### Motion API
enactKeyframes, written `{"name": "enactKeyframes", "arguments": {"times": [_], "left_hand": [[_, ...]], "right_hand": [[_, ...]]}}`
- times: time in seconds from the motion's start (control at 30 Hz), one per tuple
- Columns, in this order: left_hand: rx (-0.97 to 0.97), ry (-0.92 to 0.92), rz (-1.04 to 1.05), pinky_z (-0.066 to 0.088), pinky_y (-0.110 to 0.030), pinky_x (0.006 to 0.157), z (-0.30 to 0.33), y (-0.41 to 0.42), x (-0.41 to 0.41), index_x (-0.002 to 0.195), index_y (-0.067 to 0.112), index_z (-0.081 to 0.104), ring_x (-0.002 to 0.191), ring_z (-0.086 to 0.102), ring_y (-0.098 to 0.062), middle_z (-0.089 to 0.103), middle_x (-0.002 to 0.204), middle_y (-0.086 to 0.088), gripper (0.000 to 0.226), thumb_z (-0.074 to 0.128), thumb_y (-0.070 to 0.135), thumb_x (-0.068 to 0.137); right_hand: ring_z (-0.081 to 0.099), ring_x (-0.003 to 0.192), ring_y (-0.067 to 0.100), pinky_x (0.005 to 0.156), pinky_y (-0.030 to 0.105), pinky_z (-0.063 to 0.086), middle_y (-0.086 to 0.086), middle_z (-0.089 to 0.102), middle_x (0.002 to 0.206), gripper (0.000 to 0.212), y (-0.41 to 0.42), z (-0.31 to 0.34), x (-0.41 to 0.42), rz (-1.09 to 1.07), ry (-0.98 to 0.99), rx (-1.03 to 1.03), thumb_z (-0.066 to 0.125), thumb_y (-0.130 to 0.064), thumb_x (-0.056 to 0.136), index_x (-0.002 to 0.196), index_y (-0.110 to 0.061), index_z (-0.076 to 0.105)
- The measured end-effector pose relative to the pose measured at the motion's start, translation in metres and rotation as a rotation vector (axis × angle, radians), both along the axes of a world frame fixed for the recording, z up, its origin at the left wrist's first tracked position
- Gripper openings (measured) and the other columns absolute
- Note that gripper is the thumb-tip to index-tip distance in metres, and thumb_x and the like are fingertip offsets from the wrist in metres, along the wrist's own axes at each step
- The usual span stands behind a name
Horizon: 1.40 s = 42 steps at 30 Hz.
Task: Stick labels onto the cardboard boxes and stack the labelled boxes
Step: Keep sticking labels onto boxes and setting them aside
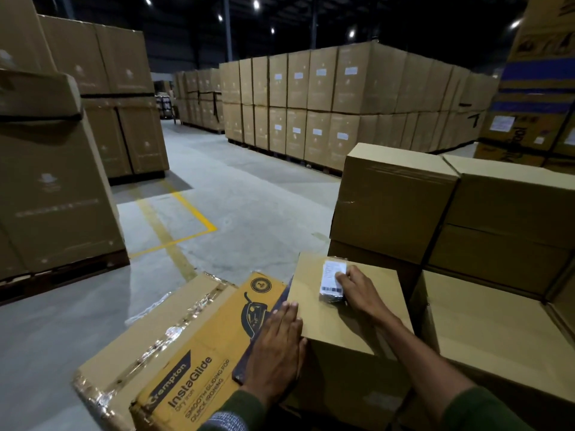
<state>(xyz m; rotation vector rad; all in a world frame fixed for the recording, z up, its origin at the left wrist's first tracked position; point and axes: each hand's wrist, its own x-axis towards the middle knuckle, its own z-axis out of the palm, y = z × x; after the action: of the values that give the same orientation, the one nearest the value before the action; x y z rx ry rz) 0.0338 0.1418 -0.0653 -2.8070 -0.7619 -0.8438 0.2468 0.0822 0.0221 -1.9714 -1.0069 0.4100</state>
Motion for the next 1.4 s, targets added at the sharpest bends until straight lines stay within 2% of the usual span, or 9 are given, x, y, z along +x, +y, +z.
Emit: {"name": "enactKeyframes", "arguments": {"times": [0.13, 0.23, 0.33, 0.5, 0.73, 0.93, 1.2, 1.33, 1.4], "left_hand": [[0.005, -0.026, -0.025, 0.046, -0.046, 0.104, -0.002, 0.001, 0.000, 0.123, 0.013, 0.058, 0.133, 0.048, -0.026, 0.053, 0.142, -0.012, 0.042, 0.040, 0.039, 0.095], [0.024, -0.034, -0.031, 0.044, -0.046, 0.106, -0.002, 0.002, -0.001, 0.123, 0.013, 0.060, 0.134, 0.048, -0.025, 0.052, 0.143, -0.012, 0.042, 0.040, 0.039, 0.096], [0.051, -0.027, -0.024, 0.042, -0.045, 0.107, 0.000, 0.001, -0.001, 0.123, 0.013, 0.061, 0.133, 0.049, -0.025, 0.053, 0.142, -0.012, 0.042, 0.040, 0.038, 0.096], [0.059, -0.007, -0.001, 0.044, -0.046, 0.105, 0.003, -0.001, -0.001, 0.122, 0.012, 0.063, 0.132, 0.050, -0.026, 0.055, 0.140, -0.012, 0.044, 0.038, 0.038, 0.096], [0.041, 0.015, -0.017, 0.045, -0.048, 0.105, 0.000, 0.001, -0.002, 0.125, 0.013, 0.060, 0.135, 0.046, -0.026, 0.052, 0.143, -0.012, 0.044, 0.039, 0.041, 0.097], [0.014, -0.022, -0.031, 0.046, -0.048, 0.103, 0.001, 0.000, 0.001, 0.124, 0.013, 0.059, 0.135, 0.046, -0.026, 0.053, 0.143, -0.011, 0.043, 0.039, 0.039, 0.097], [0.012, 0.064, -0.012, 0.047, -0.047, 0.103, 0.008, -0.002, -0.004, 0.124, 0.015, 0.060, 0.133, 0.048, -0.025, 0.054, 0.141, -0.011, 0.044, 0.038, 0.042, 0.097], [-0.021, 0.080, -0.015, 0.046, -0.048, 0.104, 0.013, -0.005, -0.003, 0.123, 0.015, 0.059, 0.133, 0.049, -0.026, 0.055, 0.140, -0.011, 0.042, 0.037, 0.042, 0.099], [-0.028, 0.100, -0.013, 0.045, -0.049, 0.104, 0.014, -0.008, -0.002, 0.122, 0.015, 0.059, 0.132, 0.049, -0.027, 0.056, 0.139, -0.011, 0.042, 0.036, 0.043, 0.099]], "right_hand": [[0.065, 0.083, 0.011, 0.061, 0.022, 0.047, 0.002, 0.067, 0.098, 0.020, -0.010, 0.001, -0.019, 0.083, 0.031, -0.009, 0.044, -0.034, 0.103, 0.101, -0.016, 0.055], [0.067, 0.087, 0.015, 0.069, 0.031, 0.054, 0.002, 0.067, 0.099, 0.020, -0.033, -0.003, -0.013, 0.110, 0.005, -0.023, 0.044, -0.035, 0.103, 0.102, -0.017, 0.054], [0.066, 0.088, 0.013, 0.066, 0.024, 0.051, 0.004, 0.066, 0.102, 0.017, -0.045, 0.000, 0.005, 0.075, 0.006, -0.033, 0.044, -0.032, 0.103, 0.103, -0.018, 0.053], [0.064, 0.087, 0.016, 0.069, 0.031, 0.051, 0.010, 0.066, 0.107, 0.020, -0.019, 0.003, 0.013, -0.018, 0.004, -0.021, 0.043, -0.031, 0.103, 0.107, -0.015, 0.055], [0.067, 0.091, 0.018, 0.079, 0.041, 0.054, 0.003, 0.067, 0.103, 0.022, -0.012, 0.002, -0.020, 0.100, 0.061, -0.015, 0.045, -0.035, 0.102, 0.107, -0.016, 0.055], [0.067, 0.086, 0.013, 0.063, 0.019, 0.048, 0.004, 0.067, 0.102, 0.019, -0.048, 0.003, 0.003, 0.044, 0.096, -0.016, 0.044, -0.029, 0.104, 0.110, -0.014, 0.056], [0.067, 0.091, 0.022, 0.084, 0.047, 0.054, 0.006, 0.069, 0.101, 0.022, 0.010, 0.001, -0.003, 0.046, 0.089, -0.020, 0.046, -0.036, 0.101, 0.103, -0.018, 0.057], [0.065, 0.082, 0.018, 0.066, 0.033, 0.048, 0.008, 0.069, 0.099, 0.022, -0.006, 0.004, -0.018, 0.079, 0.148, -0.003, 0.046, -0.033, 0.102, 0.103, -0.016, 0.059], [0.067, 0.082, 0.019, 0.065, 0.030, 0.050, 0.011, 0.070, 0.101, 0.020, -0.025, 0.006, -0.019, 0.096, 0.246, 0.017, 0.046, -0.029, 0.103, 0.106, -0.013, 0.059]]}}
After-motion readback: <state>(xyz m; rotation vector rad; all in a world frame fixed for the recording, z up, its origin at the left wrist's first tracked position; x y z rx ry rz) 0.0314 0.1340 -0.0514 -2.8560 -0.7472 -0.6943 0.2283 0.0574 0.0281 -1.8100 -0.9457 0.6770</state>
